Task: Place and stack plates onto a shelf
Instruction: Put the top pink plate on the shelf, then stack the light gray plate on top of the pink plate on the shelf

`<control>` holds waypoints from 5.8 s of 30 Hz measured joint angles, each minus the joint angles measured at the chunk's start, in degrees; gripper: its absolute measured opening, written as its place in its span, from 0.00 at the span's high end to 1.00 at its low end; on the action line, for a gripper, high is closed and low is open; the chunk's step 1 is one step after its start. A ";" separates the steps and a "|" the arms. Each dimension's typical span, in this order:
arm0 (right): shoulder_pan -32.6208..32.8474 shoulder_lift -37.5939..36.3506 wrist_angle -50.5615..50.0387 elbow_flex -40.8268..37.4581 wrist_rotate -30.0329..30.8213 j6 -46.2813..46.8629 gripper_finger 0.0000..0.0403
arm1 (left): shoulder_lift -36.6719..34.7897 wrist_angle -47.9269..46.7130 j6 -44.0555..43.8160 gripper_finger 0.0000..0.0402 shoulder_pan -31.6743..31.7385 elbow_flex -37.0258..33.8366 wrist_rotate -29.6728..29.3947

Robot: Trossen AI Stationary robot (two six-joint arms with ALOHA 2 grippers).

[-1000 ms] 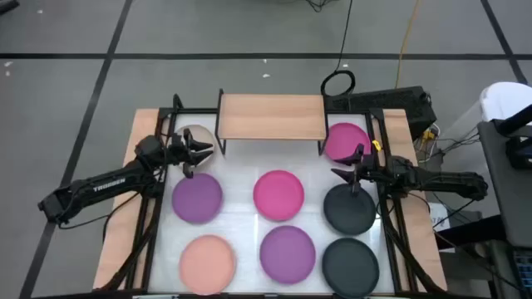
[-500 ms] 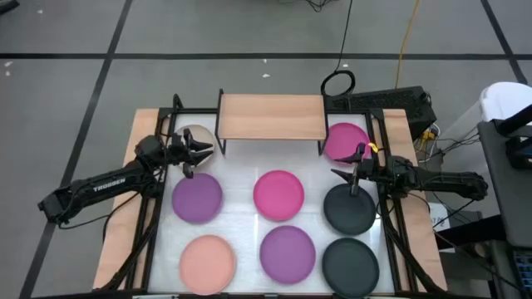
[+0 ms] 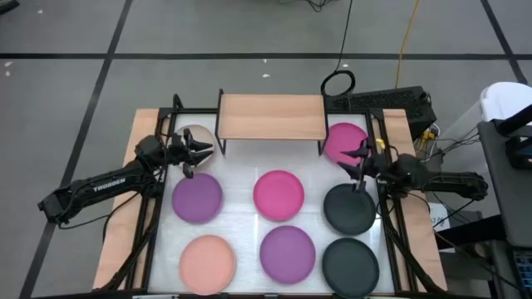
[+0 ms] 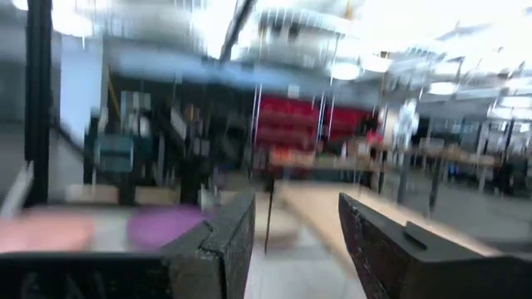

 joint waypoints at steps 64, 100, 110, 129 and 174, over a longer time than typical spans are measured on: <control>-17.07 55.93 -38.62 18.03 10.39 19.14 0.97 | -0.02 -0.04 0.00 0.68 0.02 -0.01 -0.01; -13.35 67.14 -21.68 49.00 2.93 -11.72 1.00 | 0.00 -0.04 0.02 0.68 0.02 -0.01 -0.01; -13.11 73.31 -22.73 49.18 3.08 -12.86 0.99 | -0.01 -0.04 0.02 0.68 0.02 -0.01 -0.01; -11.27 66.88 -17.57 49.09 2.50 -11.02 0.65 | -0.02 -0.04 0.00 0.68 0.02 -0.01 -0.01; -4.87 40.35 12.83 19.61 -4.57 -3.70 0.67 | 0.00 2.60 -8.60 0.68 0.02 -0.01 -1.86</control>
